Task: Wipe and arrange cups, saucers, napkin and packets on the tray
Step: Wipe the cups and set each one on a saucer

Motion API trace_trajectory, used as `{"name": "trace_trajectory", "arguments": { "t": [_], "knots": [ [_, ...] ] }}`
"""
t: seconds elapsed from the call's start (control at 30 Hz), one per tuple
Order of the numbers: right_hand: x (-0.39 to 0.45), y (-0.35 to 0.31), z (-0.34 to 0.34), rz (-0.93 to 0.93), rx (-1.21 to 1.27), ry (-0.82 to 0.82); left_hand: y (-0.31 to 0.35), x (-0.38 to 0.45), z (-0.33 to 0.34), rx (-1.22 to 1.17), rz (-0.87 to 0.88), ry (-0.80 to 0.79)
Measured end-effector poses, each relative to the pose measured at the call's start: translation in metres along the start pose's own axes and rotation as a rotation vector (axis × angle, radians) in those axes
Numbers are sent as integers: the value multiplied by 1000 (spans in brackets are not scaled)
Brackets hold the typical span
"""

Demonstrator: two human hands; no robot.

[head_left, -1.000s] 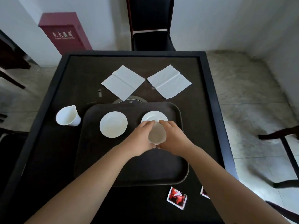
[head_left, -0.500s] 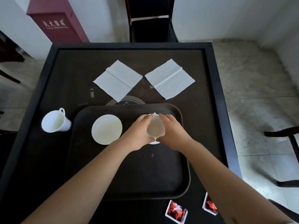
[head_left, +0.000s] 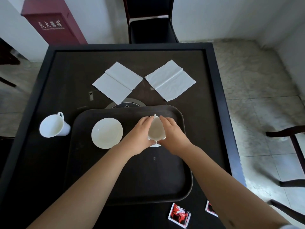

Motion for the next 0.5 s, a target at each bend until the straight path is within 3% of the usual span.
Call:
{"name": "trace_trajectory", "arguments": {
  "t": [0.2, 0.5],
  "knots": [
    [-18, -11, -8, -24, -114, 16, 7, -22, -12, 106, 12, 45],
    [-78, -45, -4, -123, -426, -13, 8, -96, -45, 520, 26, 15]
  ]
}}
Point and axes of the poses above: each hand's wrist, its own x-axis towards the middle knuckle, its own z-axis out of the palm, y = z × x, the point moved 9 cm from there along x, towards the middle knuckle, and after that the axes turned 9 degrees about y, right-handed, at the moved point
